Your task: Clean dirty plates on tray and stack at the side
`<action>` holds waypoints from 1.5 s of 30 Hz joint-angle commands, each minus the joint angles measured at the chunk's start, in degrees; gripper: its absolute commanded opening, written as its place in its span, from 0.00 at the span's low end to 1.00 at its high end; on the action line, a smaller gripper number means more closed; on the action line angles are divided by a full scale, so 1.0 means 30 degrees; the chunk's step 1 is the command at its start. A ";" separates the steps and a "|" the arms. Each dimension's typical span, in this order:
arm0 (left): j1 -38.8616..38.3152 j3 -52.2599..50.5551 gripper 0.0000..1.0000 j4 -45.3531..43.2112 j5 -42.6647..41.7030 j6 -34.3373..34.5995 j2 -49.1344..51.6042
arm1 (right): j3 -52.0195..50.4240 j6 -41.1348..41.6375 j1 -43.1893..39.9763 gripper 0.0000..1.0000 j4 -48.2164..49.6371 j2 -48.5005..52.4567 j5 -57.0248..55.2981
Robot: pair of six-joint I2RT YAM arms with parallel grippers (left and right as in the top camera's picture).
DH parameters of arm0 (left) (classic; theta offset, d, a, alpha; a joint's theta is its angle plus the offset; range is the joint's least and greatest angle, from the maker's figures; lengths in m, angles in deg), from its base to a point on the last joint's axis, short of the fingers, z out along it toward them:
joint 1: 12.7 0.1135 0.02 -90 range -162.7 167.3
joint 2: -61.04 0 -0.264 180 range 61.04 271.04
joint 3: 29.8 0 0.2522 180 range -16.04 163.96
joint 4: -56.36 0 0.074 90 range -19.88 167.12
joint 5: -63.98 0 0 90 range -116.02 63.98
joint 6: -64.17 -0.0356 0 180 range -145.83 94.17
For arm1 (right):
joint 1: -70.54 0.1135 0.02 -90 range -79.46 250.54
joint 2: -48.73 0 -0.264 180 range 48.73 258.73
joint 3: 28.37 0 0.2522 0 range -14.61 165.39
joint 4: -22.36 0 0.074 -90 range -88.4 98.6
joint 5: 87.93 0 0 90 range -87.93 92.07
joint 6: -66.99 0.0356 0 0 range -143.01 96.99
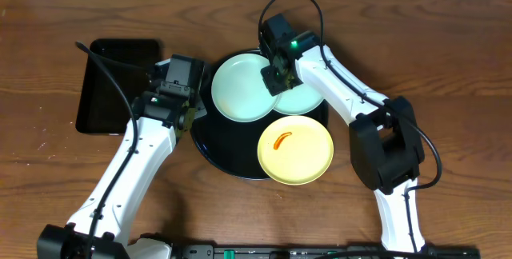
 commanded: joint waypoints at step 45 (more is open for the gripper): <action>0.0102 -0.0211 0.12 0.0007 0.0051 0.0189 0.0117 | 0.3912 -0.3636 0.3840 0.01 0.0175 -0.3060 -1.3209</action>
